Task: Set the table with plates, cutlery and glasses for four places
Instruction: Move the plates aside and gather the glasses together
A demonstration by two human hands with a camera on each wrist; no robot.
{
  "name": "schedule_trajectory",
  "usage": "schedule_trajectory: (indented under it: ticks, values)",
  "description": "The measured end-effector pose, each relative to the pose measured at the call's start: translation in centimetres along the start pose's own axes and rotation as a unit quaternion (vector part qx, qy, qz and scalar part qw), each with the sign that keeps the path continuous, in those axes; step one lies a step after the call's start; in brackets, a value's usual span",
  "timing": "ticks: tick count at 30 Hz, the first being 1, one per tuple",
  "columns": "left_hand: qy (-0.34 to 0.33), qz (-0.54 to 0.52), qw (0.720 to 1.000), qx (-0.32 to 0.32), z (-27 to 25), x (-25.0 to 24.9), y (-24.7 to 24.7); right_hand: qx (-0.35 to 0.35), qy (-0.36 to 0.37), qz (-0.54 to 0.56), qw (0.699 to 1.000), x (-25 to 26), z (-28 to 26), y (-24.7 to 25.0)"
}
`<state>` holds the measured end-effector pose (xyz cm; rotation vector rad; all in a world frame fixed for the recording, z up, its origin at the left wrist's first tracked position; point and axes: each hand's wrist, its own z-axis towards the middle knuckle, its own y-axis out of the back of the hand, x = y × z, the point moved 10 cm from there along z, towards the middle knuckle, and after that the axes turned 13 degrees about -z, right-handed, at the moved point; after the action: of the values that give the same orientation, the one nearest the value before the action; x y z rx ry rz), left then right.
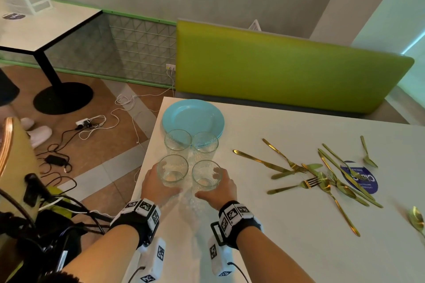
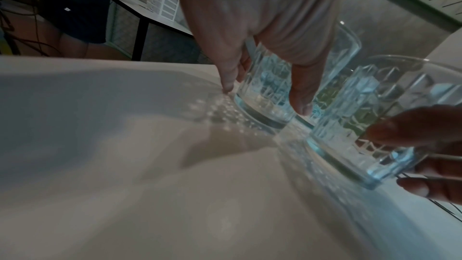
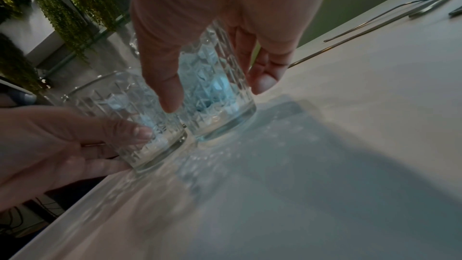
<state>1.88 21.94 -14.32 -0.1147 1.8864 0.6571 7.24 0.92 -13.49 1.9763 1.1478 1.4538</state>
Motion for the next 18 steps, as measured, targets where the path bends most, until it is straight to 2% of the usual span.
schedule_trajectory:
  ticks: [13,18]
  values:
    - [0.002,-0.033,0.999,-0.004,-0.2,-1.0,0.4,0.002,-0.001,-0.001,1.000,0.6,1.0,-0.3]
    - [0.049,-0.042,0.998,0.021,1.4,1.1,-0.7,0.005,-0.004,-0.004,1.000,0.7,1.1,-0.2]
